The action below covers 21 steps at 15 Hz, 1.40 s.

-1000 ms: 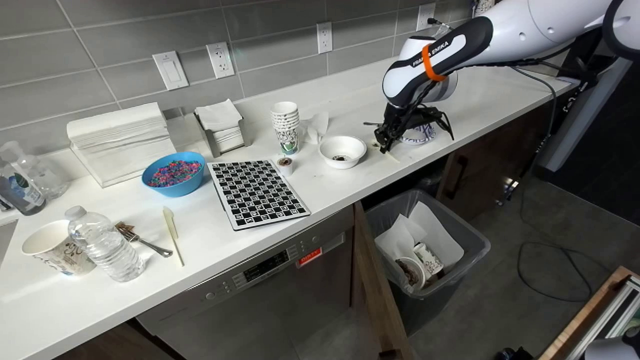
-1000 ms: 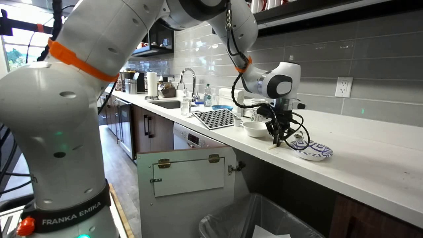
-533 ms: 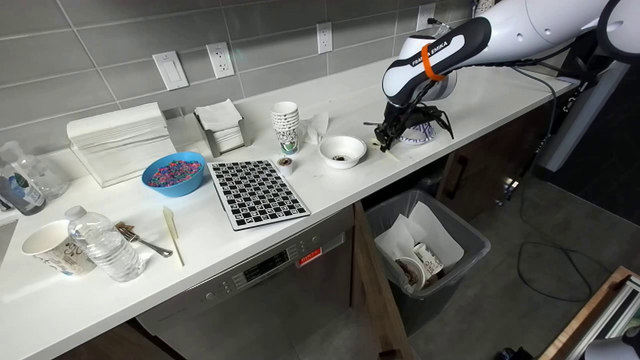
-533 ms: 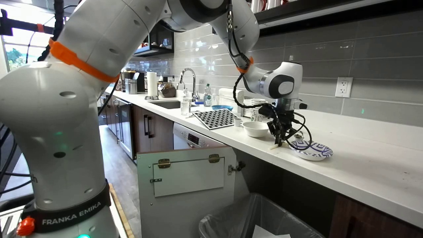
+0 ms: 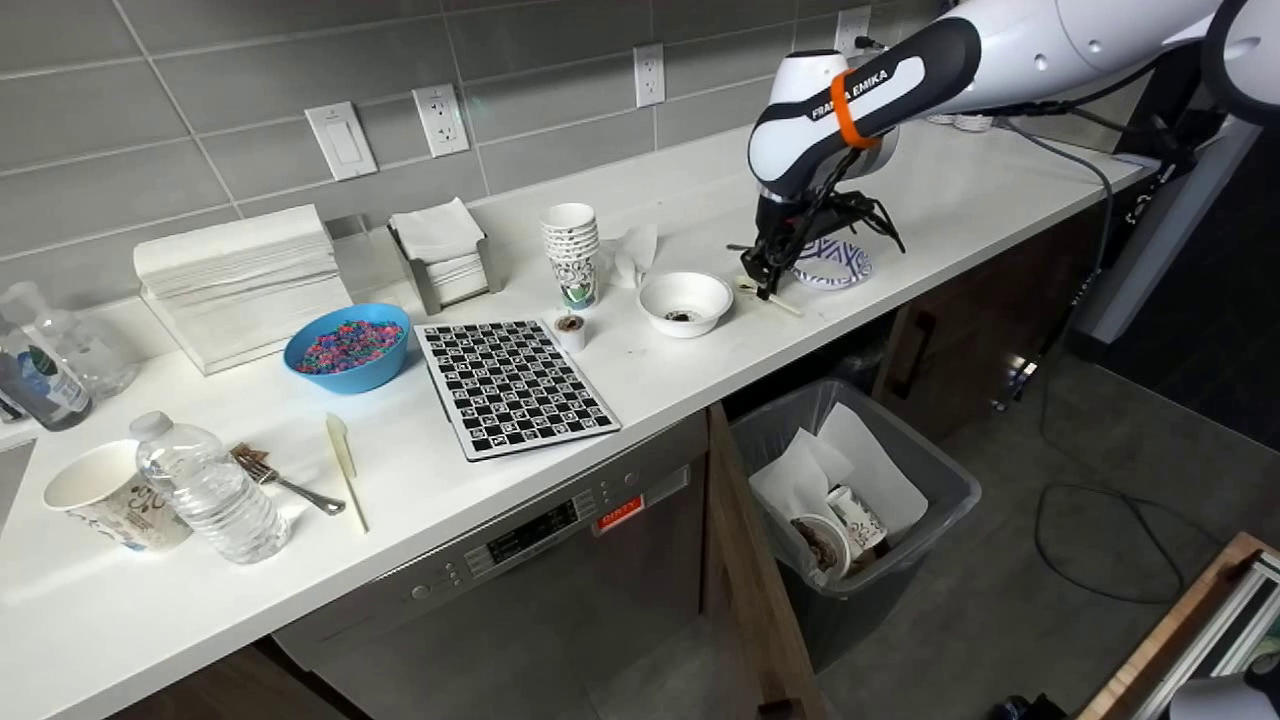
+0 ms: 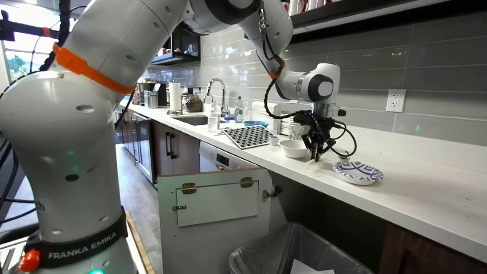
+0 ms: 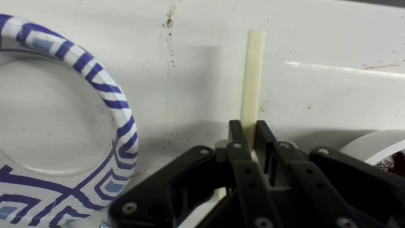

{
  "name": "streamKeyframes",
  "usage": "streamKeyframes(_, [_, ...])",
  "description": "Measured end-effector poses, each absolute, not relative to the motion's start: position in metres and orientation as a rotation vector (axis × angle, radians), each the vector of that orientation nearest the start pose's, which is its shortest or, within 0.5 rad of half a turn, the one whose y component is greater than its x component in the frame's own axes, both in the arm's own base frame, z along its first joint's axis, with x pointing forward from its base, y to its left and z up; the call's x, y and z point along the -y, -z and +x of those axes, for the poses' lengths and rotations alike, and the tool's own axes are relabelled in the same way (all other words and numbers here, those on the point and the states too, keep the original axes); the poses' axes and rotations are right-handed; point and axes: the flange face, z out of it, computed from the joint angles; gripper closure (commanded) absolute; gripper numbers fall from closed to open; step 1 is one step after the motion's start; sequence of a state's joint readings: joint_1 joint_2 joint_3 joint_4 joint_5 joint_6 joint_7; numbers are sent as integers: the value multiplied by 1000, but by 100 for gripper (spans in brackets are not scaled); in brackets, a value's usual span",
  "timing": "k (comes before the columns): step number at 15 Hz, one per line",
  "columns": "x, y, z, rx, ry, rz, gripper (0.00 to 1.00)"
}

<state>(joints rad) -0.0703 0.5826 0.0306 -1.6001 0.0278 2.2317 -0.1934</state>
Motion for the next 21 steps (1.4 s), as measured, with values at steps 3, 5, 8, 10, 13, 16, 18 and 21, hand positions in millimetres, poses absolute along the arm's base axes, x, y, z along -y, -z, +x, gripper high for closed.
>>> streamKeyframes(3, [15, -312, 699, 245, 64, -3159, 96])
streamKeyframes(5, [10, -319, 701, 274, 70, -3209, 96])
streamKeyframes(8, [5, -325, 702, 357, 73, -3290, 96])
streamKeyframes(10, [0, -327, 702, 441, 66, -3344, 96])
streamKeyframes(13, [-13, -330, 702, 567, 62, -3398, 96])
streamKeyframes(16, [-28, -334, 701, 695, 68, -3425, 96])
streamKeyframes(18, [-37, -338, 699, 772, 73, -3435, 96])
streamKeyframes(21, [-49, -344, 698, 885, 87, -3454, 96])
